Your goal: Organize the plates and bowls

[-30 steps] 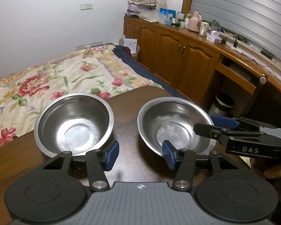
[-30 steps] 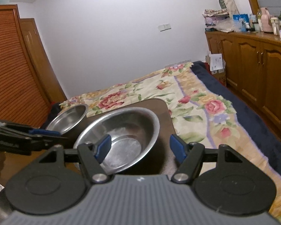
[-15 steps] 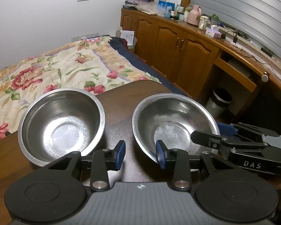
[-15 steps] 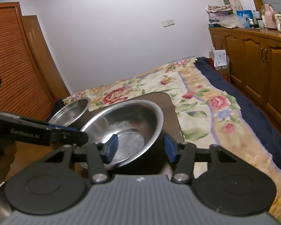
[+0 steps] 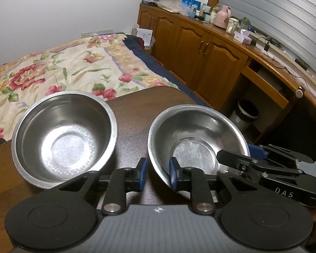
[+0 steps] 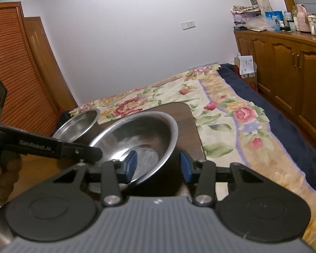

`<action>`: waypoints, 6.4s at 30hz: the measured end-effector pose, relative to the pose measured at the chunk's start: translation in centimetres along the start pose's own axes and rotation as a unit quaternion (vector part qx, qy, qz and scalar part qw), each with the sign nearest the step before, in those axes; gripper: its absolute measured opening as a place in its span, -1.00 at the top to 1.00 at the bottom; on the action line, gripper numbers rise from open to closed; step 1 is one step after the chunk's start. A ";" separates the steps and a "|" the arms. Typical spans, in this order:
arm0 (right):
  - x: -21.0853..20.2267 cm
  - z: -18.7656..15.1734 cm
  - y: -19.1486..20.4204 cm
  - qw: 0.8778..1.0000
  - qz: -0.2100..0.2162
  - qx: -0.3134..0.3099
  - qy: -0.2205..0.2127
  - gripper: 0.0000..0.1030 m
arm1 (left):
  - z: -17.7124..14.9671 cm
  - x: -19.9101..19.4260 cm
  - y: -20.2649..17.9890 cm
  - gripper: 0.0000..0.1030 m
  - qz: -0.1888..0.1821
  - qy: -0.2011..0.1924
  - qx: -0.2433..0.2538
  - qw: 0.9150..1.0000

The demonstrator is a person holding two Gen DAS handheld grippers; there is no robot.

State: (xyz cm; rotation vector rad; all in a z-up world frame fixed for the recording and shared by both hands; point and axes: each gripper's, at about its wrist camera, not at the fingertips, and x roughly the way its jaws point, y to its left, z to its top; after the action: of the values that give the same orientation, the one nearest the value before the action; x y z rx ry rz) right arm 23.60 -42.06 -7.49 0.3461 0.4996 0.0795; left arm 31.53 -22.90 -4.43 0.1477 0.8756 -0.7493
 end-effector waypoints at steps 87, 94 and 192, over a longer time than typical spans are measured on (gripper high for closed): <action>-9.1 -5.8 9.5 0.992 0.071 -0.079 0.061 0.61 | -15.3 -15.7 -0.7 0.63 -0.005 -0.072 -0.031 0.997; -9.2 -6.0 10.1 0.991 0.052 -0.116 0.051 0.61 | -15.7 -15.2 -0.7 0.62 -0.001 -0.063 -0.024 0.998; 8.5 3.6 8.2 0.992 0.069 -0.099 0.037 0.17 | -2.8 -6.1 10.1 0.00 0.124 -0.098 -0.070 0.985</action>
State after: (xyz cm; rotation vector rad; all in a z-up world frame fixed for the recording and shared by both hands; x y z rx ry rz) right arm 32.83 -34.07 -5.61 0.1832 0.5355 0.2759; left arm 33.82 -10.99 -3.51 0.0543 0.7039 -0.4596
